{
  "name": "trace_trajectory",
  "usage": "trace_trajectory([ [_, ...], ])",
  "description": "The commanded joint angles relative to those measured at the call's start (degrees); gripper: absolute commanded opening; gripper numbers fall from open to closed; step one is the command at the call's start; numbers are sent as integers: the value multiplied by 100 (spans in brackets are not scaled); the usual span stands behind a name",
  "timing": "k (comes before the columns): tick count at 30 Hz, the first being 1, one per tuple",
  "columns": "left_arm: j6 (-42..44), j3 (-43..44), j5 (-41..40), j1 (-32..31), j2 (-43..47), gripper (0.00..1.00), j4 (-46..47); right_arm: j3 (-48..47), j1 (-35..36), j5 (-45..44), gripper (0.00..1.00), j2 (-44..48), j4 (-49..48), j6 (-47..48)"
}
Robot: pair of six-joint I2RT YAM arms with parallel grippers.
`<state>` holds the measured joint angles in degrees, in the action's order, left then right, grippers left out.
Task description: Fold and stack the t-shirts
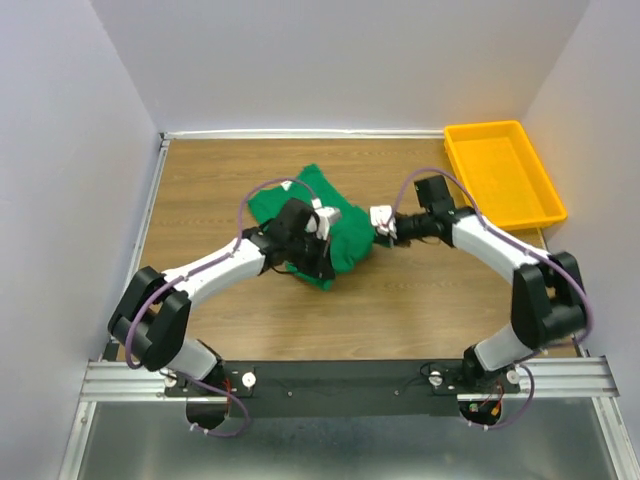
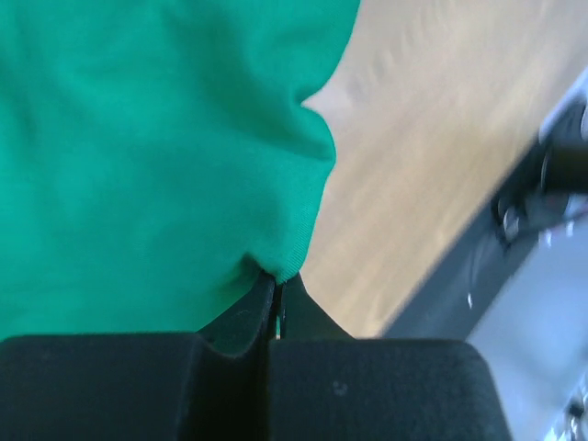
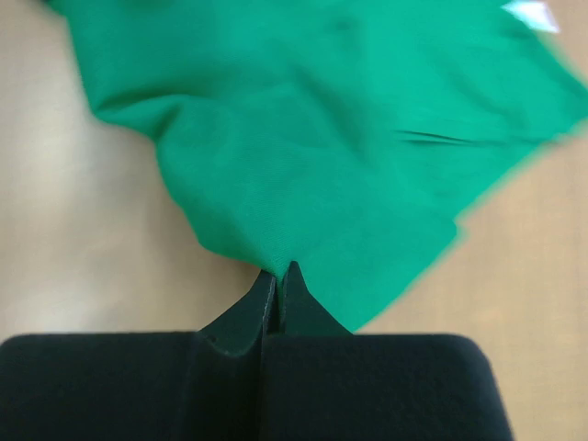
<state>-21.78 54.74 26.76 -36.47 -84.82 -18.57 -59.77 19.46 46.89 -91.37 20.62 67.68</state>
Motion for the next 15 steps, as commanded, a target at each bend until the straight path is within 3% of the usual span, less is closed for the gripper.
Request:
trace_trajectory([
  [1,-598,-402,-522,-711,421,0,-86,1193,58,-206,1,1032,618,492],
  [7,-1416,-1000,-822,-2054,694,0,55,2214,58,-163,1,2526,1759,799],
  [15,-2049,-1554,-910,-2786,1098,0,196,2856,75,4,0,4188,3140,1019],
])
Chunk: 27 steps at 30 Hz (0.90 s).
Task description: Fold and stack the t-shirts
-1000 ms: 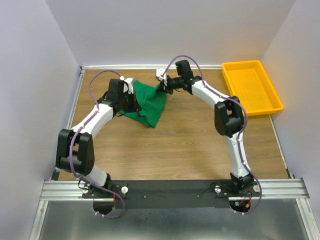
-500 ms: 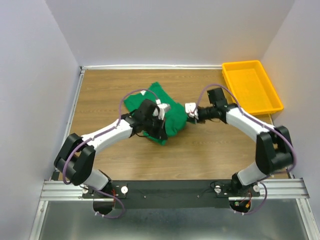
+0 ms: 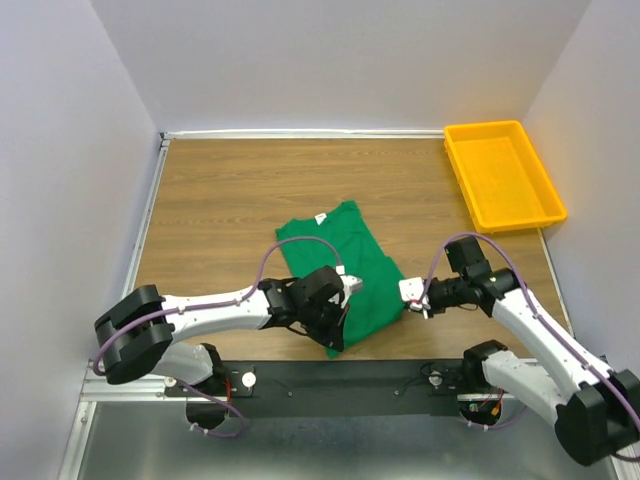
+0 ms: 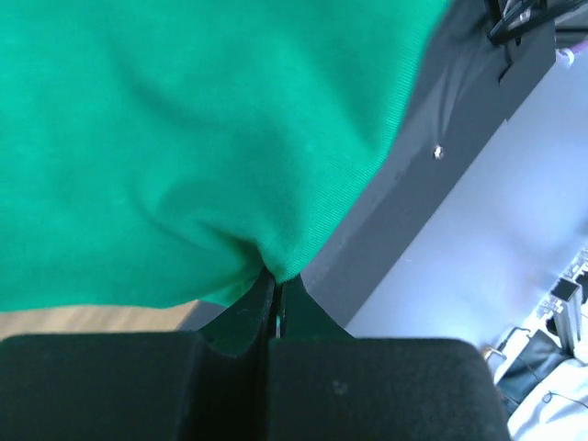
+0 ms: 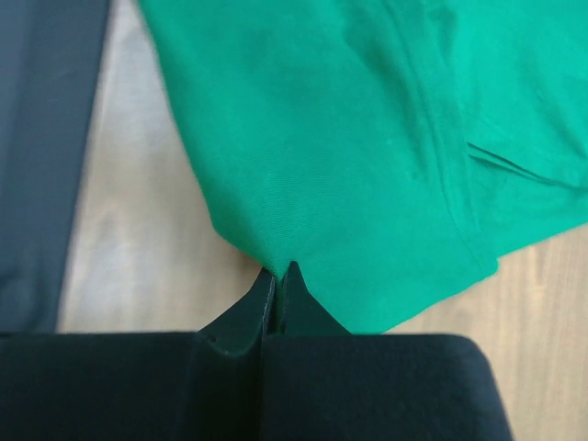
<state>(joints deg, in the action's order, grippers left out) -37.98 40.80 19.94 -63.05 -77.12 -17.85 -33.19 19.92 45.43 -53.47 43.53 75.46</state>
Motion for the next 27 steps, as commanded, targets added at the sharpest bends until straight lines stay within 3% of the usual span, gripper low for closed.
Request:
trace_trajectory([
  [1,-439,-168,-306,-164,477,0,106,190,21,168,1,530,903,285],
  [6,-307,182,-815,-155,830,0,-323,-273,29,229,0,199,544,206],
  [12,334,877,-1712,467,848,0,-773,-1680,20,203,1,-1620,-133,57],
  [17,1133,1264,-2187,2066,743,0,-545,-2858,21,247,1,-2851,-844,-391],
  [20,1556,1466,-2022,2925,235,0,-97,-3910,29,317,0,-4017,-1274,-829],
  [27,2057,2046,-1371,3790,-1085,0,377,-5556,29,238,1,-5892,-1496,-1376],
])
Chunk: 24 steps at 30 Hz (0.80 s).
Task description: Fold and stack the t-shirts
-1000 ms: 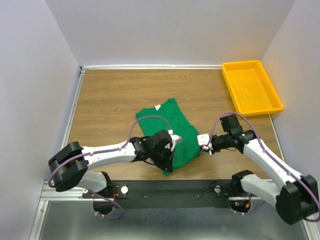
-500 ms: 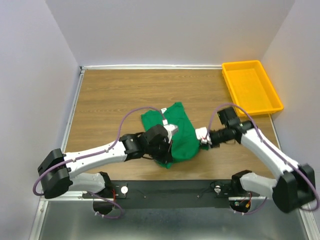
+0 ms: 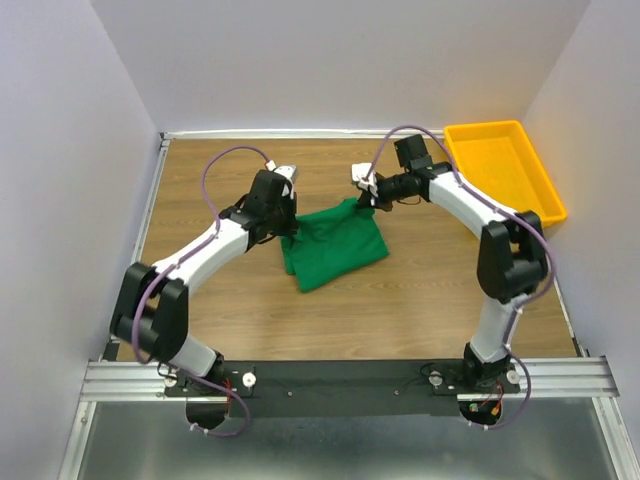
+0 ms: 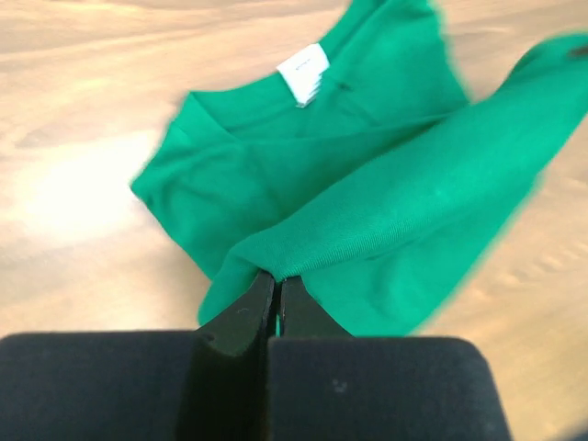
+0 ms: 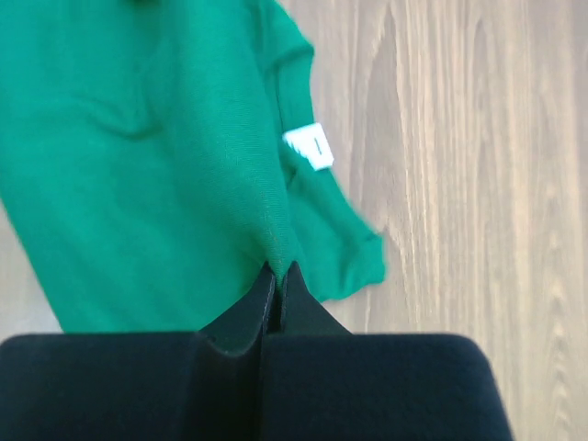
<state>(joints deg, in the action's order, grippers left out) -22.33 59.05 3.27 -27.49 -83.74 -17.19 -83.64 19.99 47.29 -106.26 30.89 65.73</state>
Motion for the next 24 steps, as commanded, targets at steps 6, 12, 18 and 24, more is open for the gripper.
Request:
trace_trajectory([
  [6,703,467,806,481,-950,0,436,-1260,14,0,1,-1371,-233,-571],
  [12,642,467,1140,586,-1152,0,620,-1444,14,-71,1,-1582,-242,-632],
  [18,528,424,1141,630,-1153,0,708,-1735,14,-62,1,-1810,-242,-834],
  [24,484,397,1272,639,-1100,0,726,-1788,23,-62,1,-1837,-242,-878],
])
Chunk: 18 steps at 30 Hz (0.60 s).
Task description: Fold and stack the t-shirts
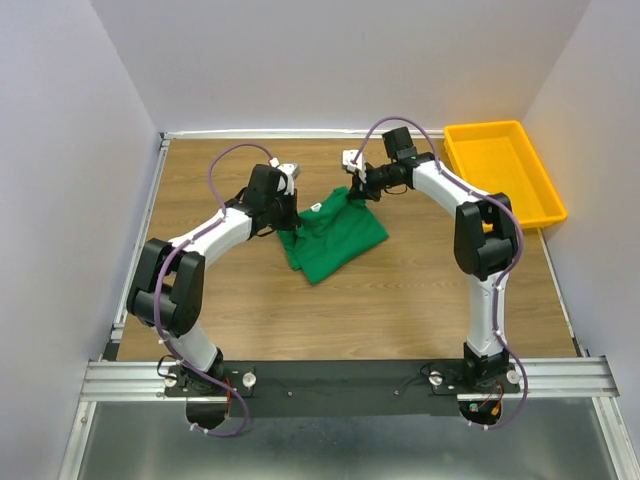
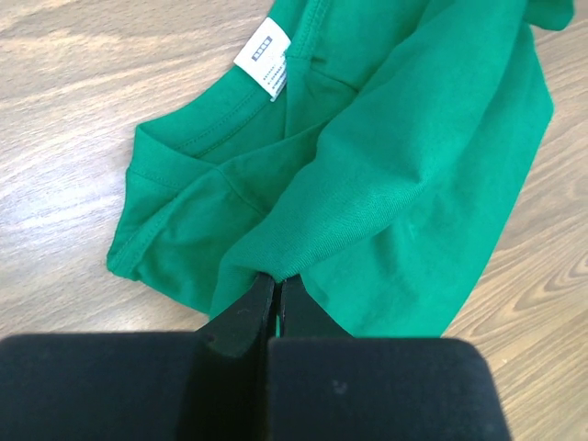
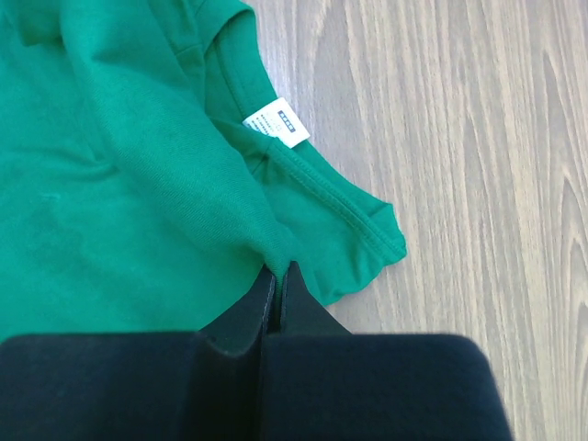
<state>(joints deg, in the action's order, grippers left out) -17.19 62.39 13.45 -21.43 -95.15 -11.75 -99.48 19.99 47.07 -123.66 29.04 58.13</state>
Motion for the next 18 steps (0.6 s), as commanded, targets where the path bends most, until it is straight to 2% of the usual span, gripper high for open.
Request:
trace_trajectory([
  [1,-39,54,280,42,50,0,199,-160,14,-40,1,-63,-56,-118],
  [11,-153,-51,1255,16,549,0,252,455,5,-49,1,596,-47,93],
  [18,-513,-701,1757,-256,1297,0,357,1685,-109,13,0,1791,-39,322],
])
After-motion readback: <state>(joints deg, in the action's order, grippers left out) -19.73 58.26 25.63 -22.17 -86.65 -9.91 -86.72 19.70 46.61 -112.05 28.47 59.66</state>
